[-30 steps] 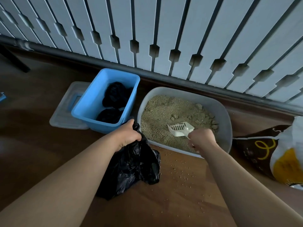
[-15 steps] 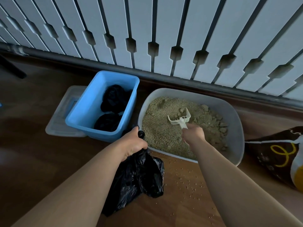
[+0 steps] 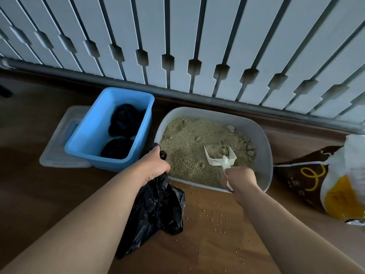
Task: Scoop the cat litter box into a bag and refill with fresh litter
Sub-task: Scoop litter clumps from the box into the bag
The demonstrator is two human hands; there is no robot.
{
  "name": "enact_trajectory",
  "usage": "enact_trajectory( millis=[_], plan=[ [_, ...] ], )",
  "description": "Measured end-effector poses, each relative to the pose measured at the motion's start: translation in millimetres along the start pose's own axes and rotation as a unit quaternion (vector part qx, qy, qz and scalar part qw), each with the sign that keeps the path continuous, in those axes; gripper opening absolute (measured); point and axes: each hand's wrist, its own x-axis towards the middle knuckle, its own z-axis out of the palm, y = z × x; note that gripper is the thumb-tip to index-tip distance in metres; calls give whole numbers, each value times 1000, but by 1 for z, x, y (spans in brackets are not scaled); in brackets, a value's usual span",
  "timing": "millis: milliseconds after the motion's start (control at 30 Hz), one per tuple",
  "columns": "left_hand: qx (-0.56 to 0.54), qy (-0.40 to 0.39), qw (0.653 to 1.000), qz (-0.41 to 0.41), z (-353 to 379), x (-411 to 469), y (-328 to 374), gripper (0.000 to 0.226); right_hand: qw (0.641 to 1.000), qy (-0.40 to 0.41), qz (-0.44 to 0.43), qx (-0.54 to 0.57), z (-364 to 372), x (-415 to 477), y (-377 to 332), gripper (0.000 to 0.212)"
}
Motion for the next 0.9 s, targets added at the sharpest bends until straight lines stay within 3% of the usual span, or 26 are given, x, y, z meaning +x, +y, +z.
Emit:
enact_trajectory(
  millis=[200,333,733,900],
  plan=[
    [6,1,1000,-7,6,-4,-3,87,997,-24,68,21,-12,2,-6,20],
    [4,-1,1000,-15,10,-4,-6,85,999,-29,39,-22,-23,11,-10,29],
    [-1,3,1000,-19,14,5,-14,85,1000,7,28,-9,1,68,-14,19],
    [-19,10,1000,-13,13,7,-21,84,997,7,-5,74,10,77,-9,48]
  ],
)
